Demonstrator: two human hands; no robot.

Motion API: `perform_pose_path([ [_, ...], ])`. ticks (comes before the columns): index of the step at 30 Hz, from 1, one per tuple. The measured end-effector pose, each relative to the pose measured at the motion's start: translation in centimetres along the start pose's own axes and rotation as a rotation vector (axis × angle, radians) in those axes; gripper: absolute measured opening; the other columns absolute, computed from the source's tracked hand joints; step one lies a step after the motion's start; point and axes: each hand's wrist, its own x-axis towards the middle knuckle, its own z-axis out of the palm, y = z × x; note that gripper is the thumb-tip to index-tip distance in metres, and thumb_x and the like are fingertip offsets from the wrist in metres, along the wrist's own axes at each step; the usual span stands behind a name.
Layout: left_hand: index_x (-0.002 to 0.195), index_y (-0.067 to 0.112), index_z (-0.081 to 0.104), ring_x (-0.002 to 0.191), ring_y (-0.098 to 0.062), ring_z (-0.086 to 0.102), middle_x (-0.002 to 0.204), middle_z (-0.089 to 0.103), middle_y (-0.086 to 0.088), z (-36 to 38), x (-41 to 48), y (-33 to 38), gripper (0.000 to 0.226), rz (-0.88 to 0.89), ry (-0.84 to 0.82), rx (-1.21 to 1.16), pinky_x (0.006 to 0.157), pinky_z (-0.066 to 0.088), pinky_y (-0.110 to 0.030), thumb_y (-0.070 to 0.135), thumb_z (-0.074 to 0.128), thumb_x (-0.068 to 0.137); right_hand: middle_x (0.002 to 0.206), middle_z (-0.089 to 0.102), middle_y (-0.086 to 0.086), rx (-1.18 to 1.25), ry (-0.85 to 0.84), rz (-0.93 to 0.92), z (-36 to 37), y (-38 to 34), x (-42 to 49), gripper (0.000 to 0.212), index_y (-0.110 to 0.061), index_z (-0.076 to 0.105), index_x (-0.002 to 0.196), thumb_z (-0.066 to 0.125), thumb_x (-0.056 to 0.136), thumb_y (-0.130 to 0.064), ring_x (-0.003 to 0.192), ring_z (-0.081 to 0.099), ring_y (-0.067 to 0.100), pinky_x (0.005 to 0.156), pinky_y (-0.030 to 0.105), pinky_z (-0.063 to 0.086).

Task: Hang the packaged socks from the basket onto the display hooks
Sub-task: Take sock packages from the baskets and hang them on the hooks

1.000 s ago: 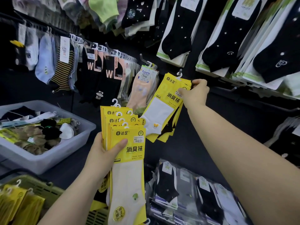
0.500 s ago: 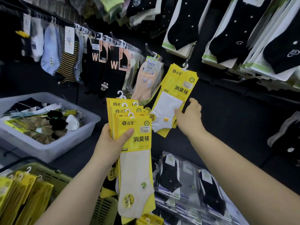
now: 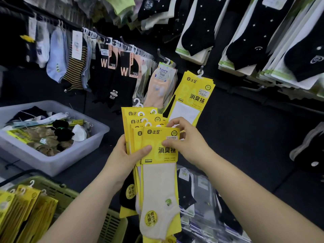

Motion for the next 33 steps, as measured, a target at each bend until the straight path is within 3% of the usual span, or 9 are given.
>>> perform_pose_path([
  [3,0.114,0.03,0.055,0.092,-0.014,0.072,0.104,0.073,0.006,0.6,-0.1,-0.3,0.067,0.014,0.017,-0.029,0.068,0.058,-0.026,0.041,0.081,0.053,0.104,0.048,-0.01,-0.107,0.037,-0.053,0.4,0.1,-0.3,0.031,-0.049,0.055,0.087,0.072,0.081,-0.024,0.084,0.052,-0.005,0.061,0.0,0.04],
  [6,0.112,0.032,0.055,0.091,-0.013,0.072,0.103,0.073,0.008,1.2,-0.2,-0.4,0.061,0.034,0.008,-0.026,0.067,0.058,-0.024,0.039,0.08,0.056,0.109,0.054,-0.004,0.049,0.148,-0.022,0.8,-0.3,-0.2,0.005,-0.04,0.066,0.081,0.067,0.085,-0.037,0.072,0.062,0.003,0.063,0.012,0.05],
  [8,0.11,0.033,0.055,0.09,-0.01,0.072,0.101,0.073,0.011,1.3,-0.4,-0.4,0.06,0.043,0.008,-0.009,0.065,0.057,-0.021,0.039,0.079,0.056,0.105,0.063,-0.003,0.13,0.2,0.011,1.0,-0.5,0.1,0.012,-0.032,0.071,0.074,0.068,0.085,-0.031,0.071,0.065,0.009,0.066,0.022,0.056],
  [12,0.112,0.033,0.055,0.091,-0.009,0.071,0.102,0.073,0.012,1.1,-0.3,-0.2,0.06,0.048,0.001,0.029,0.071,0.057,-0.025,0.041,0.078,0.057,0.078,0.069,-0.006,0.321,0.186,0.154,1.0,-0.9,0.7,0.018,-0.022,0.07,0.072,0.064,0.089,-0.02,0.058,0.063,-0.001,0.047,0.015,0.048],
  [15,0.113,0.031,0.056,0.091,-0.009,0.071,0.103,0.073,0.011,0.8,0.0,-0.3,0.06,0.046,0.004,0.008,0.067,0.057,-0.021,0.044,0.076,0.058,0.074,0.067,-0.006,0.324,0.218,0.191,0.2,-0.6,1.3,0.019,-0.021,0.065,0.079,0.055,0.095,-0.022,0.058,0.063,0.002,0.05,0.018,0.05],
  [19,0.115,0.029,0.057,0.092,-0.009,0.071,0.103,0.074,0.009,0.0,0.3,-0.3,0.06,0.062,0.095,0.031,0.078,0.053,-0.032,0.046,0.074,0.06,0.081,0.071,-0.004,0.325,0.424,0.148,-2.9,-1.0,2.9,0.012,-0.018,0.067,0.087,0.058,0.094,-0.022,0.069,0.066,0.007,0.061,0.026,0.056],
  [23,0.11,0.034,0.057,0.086,-0.005,0.071,0.096,0.074,0.015,-1.3,0.7,-0.1,0.039,0.092,0.203,0.131,0.076,0.054,-0.031,0.029,0.074,0.075,0.072,0.062,-0.006,0.204,0.664,0.042,-6.9,-2.8,6.9,0.018,-0.022,0.063,0.074,0.059,0.091,-0.021,0.055,0.056,0.006,0.05,0.025,0.048],
  [28,0.101,0.037,0.055,0.073,0.01,0.066,0.083,0.069,0.031,-2.5,0.8,-0.4,0.03,0.11,0.242,0.222,0.055,0.046,-0.008,0.022,0.072,0.081,0.072,0.059,-0.003,0.106,0.739,0.016,-8.7,-4.3,12.5,0.018,-0.018,0.064,0.072,0.059,0.09,-0.018,0.068,0.055,0.017,0.077,0.045,0.053],
  [33,0.101,0.039,0.055,0.076,0.005,0.069,0.088,0.072,0.023,-2.5,0.9,-0.6,0.031,0.081,0.244,0.21,0.063,0.05,-0.019,0.025,0.072,0.08,0.07,0.061,-0.002,0.108,0.789,0.095,-7.7,-3.3,14.4,0.016,-0.016,0.071,0.079,0.059,0.09,-0.016,0.066,0.055,0.021,0.08,0.05,0.055],
])
